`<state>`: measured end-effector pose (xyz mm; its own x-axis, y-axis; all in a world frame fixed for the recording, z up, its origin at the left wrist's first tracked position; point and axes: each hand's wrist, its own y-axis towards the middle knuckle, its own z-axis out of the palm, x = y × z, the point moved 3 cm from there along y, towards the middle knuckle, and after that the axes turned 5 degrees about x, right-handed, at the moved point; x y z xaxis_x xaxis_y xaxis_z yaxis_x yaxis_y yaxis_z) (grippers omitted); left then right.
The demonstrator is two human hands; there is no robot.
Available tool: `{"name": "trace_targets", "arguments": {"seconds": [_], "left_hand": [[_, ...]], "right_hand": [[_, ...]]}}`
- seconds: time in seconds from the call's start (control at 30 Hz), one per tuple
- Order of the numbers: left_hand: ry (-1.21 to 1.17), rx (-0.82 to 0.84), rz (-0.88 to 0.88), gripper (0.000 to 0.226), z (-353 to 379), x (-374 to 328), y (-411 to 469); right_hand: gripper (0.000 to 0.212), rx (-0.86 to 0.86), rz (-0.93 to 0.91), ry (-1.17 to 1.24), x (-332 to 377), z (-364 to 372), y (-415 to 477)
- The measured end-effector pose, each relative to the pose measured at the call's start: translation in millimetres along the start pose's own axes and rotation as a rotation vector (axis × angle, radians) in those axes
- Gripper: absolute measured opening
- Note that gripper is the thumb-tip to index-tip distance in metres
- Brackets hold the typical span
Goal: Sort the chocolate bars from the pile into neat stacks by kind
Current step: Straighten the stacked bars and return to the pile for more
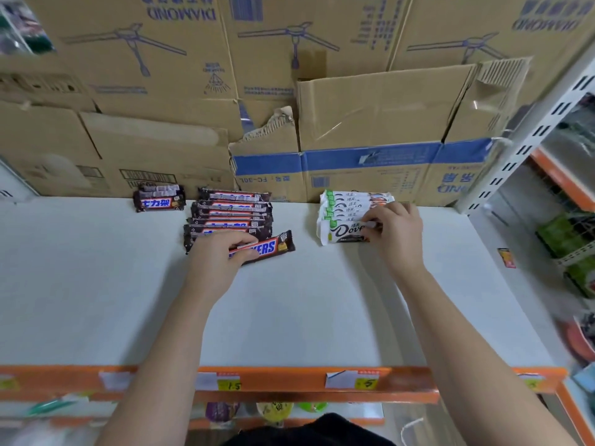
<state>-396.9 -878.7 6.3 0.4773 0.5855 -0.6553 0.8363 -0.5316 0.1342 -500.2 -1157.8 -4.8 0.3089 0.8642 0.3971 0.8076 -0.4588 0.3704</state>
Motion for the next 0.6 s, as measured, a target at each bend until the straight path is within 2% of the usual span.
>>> {"name": "trace_targets", "arguments": {"seconds": [0.17, 0.3, 0.6], "left_hand": [[-0.052, 0.007, -0.075, 0.017, -10, 15, 1], [-0.029, 0.010, -0.084, 0.017, -23, 29, 1], [0.071, 0.023, 0.120, 0.015, -34, 52, 15]], "right_hand": [[0.024, 0.017, -0.003, 0.045, 20, 4, -3], [0.011, 0.100, -0.055, 0.203, 61, 16, -19], [0.009, 0.229, -0.025, 0.220, 111, 48, -50]]}}
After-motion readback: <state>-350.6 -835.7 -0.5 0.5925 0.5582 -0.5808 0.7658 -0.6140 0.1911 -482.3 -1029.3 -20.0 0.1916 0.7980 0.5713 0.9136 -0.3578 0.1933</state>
